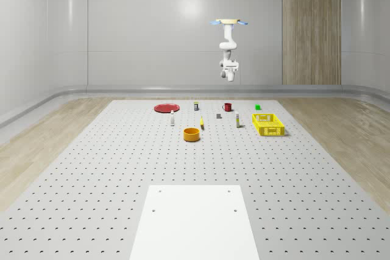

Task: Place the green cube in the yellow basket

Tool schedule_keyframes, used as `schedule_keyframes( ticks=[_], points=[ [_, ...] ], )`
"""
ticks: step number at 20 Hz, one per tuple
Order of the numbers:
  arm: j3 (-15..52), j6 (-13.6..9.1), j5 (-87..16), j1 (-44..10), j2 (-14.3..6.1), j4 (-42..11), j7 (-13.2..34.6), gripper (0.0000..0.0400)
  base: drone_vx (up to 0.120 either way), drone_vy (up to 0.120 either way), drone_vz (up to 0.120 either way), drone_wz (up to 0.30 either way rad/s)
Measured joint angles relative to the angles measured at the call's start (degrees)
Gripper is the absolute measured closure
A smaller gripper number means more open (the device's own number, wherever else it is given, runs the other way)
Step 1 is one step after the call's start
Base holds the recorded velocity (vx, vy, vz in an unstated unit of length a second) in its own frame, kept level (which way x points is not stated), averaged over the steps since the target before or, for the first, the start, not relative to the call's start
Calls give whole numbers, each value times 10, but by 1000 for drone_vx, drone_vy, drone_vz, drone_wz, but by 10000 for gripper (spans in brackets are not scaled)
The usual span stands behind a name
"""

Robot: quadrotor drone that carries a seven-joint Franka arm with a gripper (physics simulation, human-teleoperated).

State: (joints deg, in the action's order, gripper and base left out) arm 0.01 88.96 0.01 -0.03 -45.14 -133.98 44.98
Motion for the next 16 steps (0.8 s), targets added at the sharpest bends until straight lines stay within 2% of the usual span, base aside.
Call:
schedule_keyframes(
  ticks=[4, 6, 11, 16],
  points=[
    [1, -39, 0, -1, 7, 48, -1, 0, 0, 10, 0, 0],
    [1, -56, 1, -2, 14, 73, -1, 0, 40, 120, 0, 0],
    [1, -88, 1, -2, 34, 127, -1, 0, 120, 120, 0, 0],
    [2, -104, 1, -3, 45, 156, -1, 0, 120, 120, 0, 0]
  ],
)
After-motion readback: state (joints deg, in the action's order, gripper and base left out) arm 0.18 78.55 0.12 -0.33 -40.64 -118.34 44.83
